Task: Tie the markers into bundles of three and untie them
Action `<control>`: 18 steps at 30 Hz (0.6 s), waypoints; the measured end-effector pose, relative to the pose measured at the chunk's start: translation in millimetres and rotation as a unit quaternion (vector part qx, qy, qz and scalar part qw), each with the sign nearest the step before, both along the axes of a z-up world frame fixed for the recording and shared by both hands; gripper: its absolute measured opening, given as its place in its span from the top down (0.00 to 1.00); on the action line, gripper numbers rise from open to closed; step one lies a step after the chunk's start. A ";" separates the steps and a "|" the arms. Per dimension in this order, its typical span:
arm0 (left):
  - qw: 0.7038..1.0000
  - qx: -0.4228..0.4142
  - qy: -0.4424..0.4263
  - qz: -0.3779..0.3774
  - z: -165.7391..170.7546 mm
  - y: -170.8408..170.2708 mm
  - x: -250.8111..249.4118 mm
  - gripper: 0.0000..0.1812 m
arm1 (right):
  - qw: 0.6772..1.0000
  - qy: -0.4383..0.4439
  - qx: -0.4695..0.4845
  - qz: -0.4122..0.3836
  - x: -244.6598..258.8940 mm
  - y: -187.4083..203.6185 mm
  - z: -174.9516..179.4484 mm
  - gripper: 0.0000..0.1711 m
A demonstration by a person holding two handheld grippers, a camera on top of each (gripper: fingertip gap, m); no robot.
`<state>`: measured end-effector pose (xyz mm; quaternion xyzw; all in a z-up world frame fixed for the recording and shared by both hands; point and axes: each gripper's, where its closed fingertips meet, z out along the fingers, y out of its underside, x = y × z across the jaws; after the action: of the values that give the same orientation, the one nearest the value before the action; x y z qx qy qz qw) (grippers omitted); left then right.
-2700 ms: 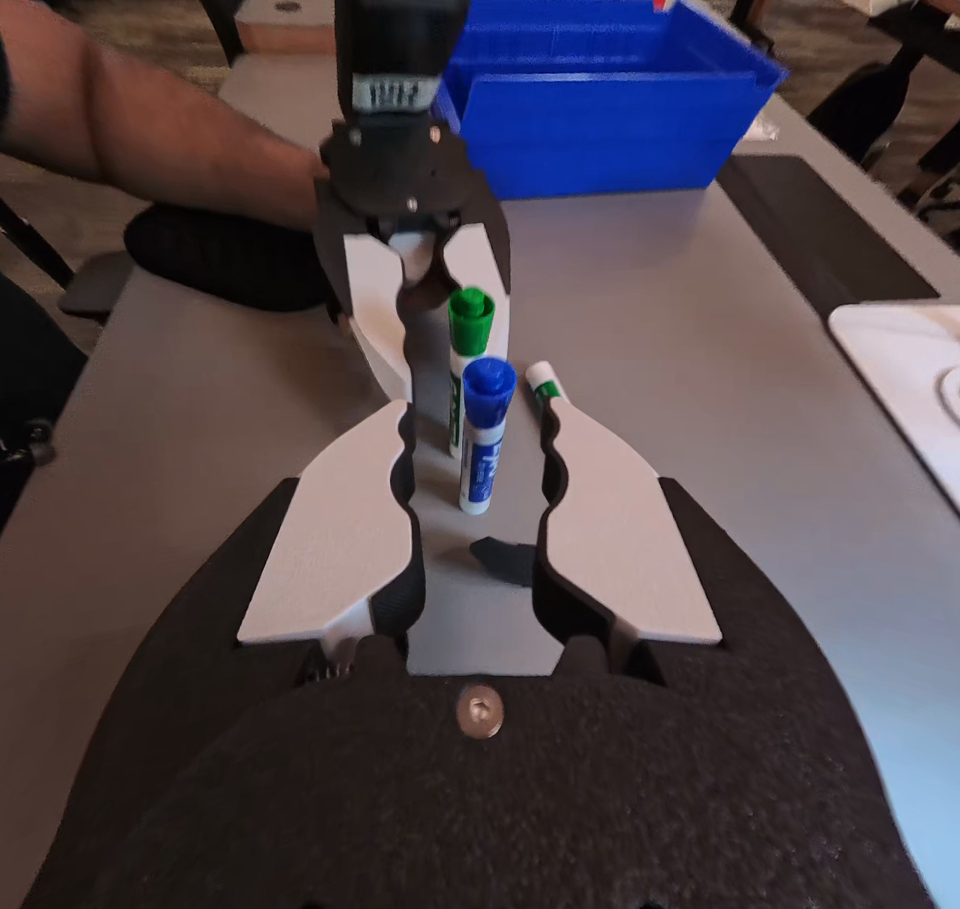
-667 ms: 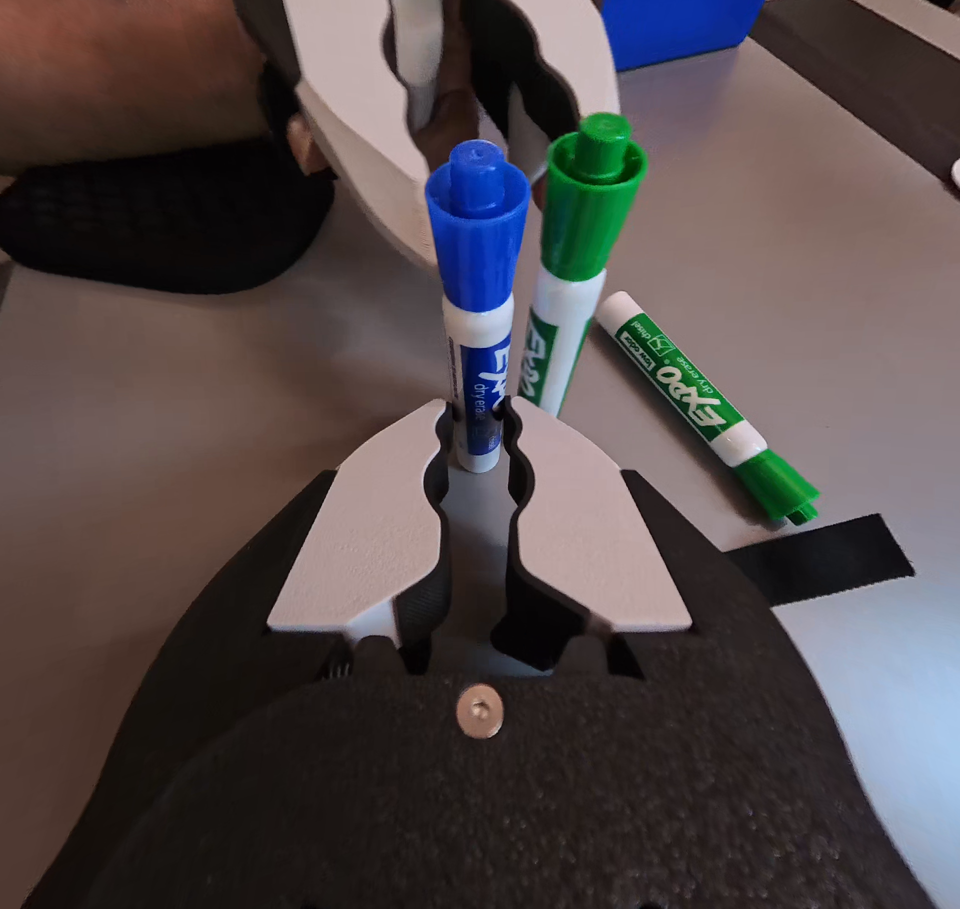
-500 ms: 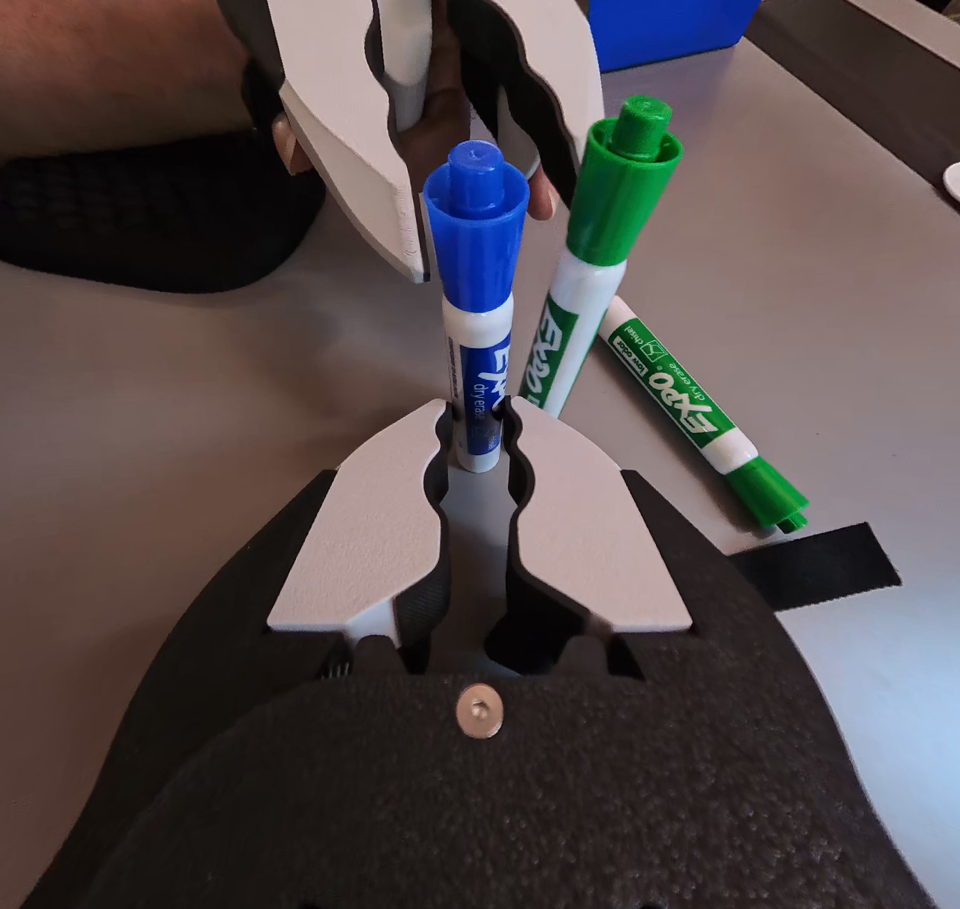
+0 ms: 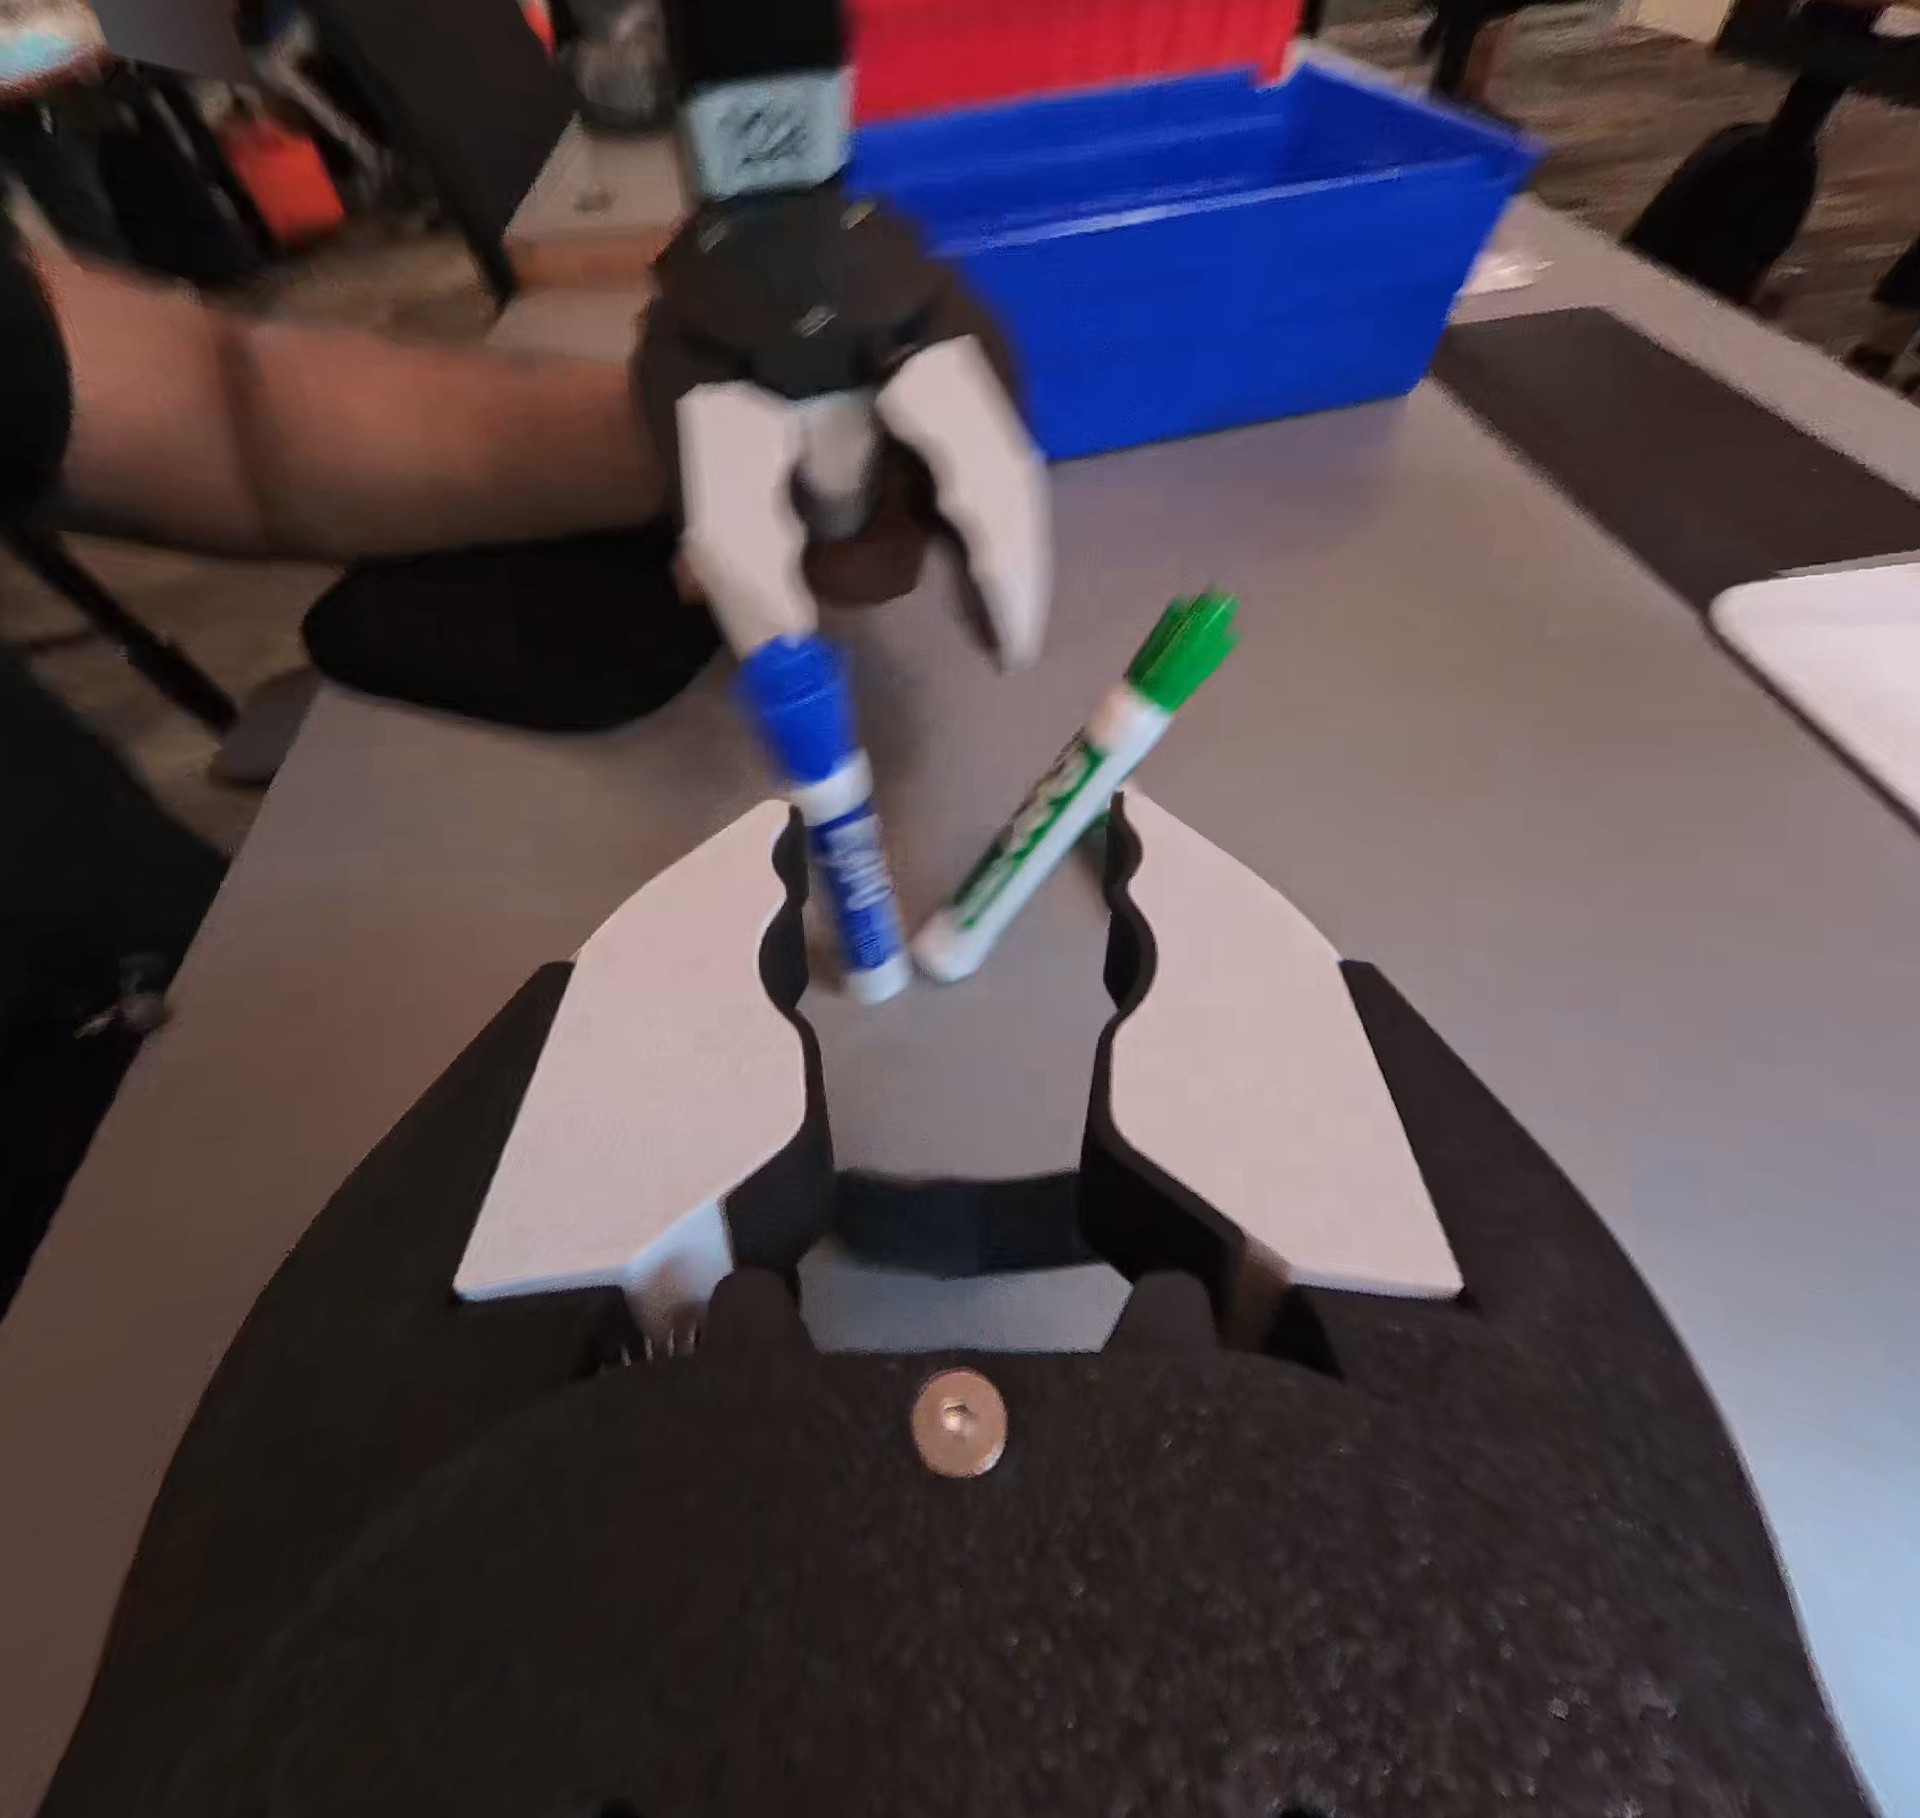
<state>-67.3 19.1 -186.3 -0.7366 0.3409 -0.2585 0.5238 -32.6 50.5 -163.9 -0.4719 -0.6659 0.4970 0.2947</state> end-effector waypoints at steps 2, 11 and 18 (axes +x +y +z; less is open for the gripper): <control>1.000 -0.003 0.000 0.001 0.1 1.0 -4.0 0.75 | 0.996 -0.053 -0.073 -0.003 -33.4 32.5 -1.4 0.60; 0.999 0.000 -0.009 0.038 3.7 6.2 -26.8 0.77 | 0.981 -0.183 -0.066 0.005 -106.3 38.1 -62.9 1.00; 0.999 0.015 -0.005 0.049 9.2 7.7 -32.8 0.77 | 0.980 -0.188 -0.061 0.025 -96.7 21.7 -57.5 0.84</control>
<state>-100.1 26.8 -177.0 -0.7433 0.3055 -0.2311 0.5484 -129.3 72.2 -221.4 -0.5572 -0.6893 0.4466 0.1220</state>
